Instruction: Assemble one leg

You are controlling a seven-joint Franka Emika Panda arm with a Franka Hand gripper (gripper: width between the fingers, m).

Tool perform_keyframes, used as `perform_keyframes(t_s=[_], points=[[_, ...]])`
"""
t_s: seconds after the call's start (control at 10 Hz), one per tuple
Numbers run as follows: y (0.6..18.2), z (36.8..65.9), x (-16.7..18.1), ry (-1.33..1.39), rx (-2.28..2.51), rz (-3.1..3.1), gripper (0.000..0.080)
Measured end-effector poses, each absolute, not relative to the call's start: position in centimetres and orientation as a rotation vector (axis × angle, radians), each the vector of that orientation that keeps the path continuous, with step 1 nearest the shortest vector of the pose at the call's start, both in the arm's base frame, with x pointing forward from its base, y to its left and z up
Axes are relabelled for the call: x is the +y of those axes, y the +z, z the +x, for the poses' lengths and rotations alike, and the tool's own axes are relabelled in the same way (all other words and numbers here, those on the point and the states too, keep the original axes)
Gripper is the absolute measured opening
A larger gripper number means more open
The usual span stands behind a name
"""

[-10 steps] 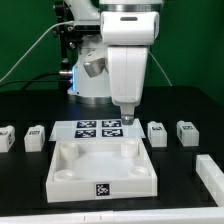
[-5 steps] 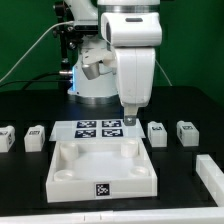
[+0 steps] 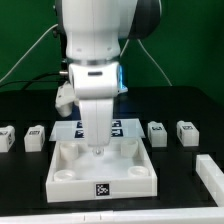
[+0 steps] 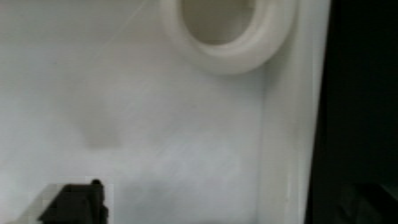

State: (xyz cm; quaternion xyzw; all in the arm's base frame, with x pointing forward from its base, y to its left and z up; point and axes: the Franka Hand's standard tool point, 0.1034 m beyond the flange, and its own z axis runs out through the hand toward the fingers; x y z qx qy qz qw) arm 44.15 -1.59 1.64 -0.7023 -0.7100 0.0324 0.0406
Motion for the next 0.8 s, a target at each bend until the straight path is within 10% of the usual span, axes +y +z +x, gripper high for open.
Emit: perform_keyframes(t_s=[0.7,0.8], points=[[1.14,43.64,-1.54,0.111,-2.158,-2.154,0.064],[1.14,43.64,-1.55,0.111,-2.158,-2.154,0.0455]])
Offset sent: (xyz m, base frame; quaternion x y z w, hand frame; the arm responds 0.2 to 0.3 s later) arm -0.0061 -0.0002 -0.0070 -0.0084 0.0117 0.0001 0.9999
